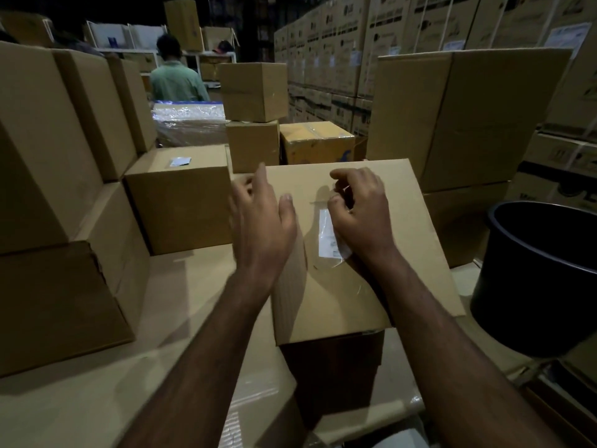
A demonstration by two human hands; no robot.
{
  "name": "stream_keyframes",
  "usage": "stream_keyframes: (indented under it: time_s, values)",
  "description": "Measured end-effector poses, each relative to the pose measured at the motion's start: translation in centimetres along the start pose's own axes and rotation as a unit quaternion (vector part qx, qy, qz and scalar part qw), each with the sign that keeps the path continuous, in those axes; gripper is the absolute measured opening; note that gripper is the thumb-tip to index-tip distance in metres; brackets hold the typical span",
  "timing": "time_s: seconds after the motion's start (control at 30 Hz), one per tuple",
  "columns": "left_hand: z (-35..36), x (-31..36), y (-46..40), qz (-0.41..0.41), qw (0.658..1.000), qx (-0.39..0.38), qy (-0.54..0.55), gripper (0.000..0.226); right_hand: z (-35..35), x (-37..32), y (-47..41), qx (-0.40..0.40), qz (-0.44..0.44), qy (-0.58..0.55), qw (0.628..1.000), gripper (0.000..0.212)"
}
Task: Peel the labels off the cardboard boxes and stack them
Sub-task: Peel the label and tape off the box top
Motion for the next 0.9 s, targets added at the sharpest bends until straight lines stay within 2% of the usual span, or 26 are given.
stream_keyframes:
  time_s: [0.07, 0.17, 0.23, 0.43, 0.57, 0.63, 0.9]
  values:
    - [-0.7, 0.8, -2.9, 0.042, 0.998, 0.015, -0.032, 0.049, -0.1, 0.0, 0.2, -0.001, -0.004, 0.002, 1.000, 0.036]
    - [0.5, 0.6, -6.1, 0.066, 0.995, -0.054, -0.052, 0.040, -0.2, 0.1, 0.2, 0.000, -0.010, -0.003, 1.000, 0.035]
    - [1.8, -0.1, -6.6, 0.062, 0.994, -0.087, -0.021, 0.037, -0.1, 0.2, 0.0, -0.004, -0.013, -0.010, 1.000, 0.034]
    - [2.2, -0.6, -6.7, 0.053, 0.997, -0.047, -0.018, 0.035, 0.1, -0.2, 0.3, -0.023, -0.024, 0.012, 0.999, 0.023]
    - [2.2, -0.6, -6.3, 0.068, 0.997, -0.039, -0.013, 0.034, 0.6, -0.7, 1.4, -0.053, -0.020, 0.093, 0.994, 0.037]
    - [2.1, -0.6, -6.3, 0.067, 0.997, -0.035, -0.009, 0.034, 0.6, -0.8, 1.5, -0.055, -0.023, 0.119, 0.991, 0.038]
    - [2.1, -0.6, -6.2, 0.070, 0.997, -0.032, -0.002, 0.034, 0.2, -0.9, 1.7, -0.035, -0.023, 0.078, 0.996, 0.023]
Point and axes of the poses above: each hand's wrist, its own y-axis away from the middle knuckle, its own z-axis out of the palm, x = y × z, the point moved 3 cm from there along -y, towards the middle knuckle, and after that the axes turned 12 degrees about -x, right-handed, at the moved point
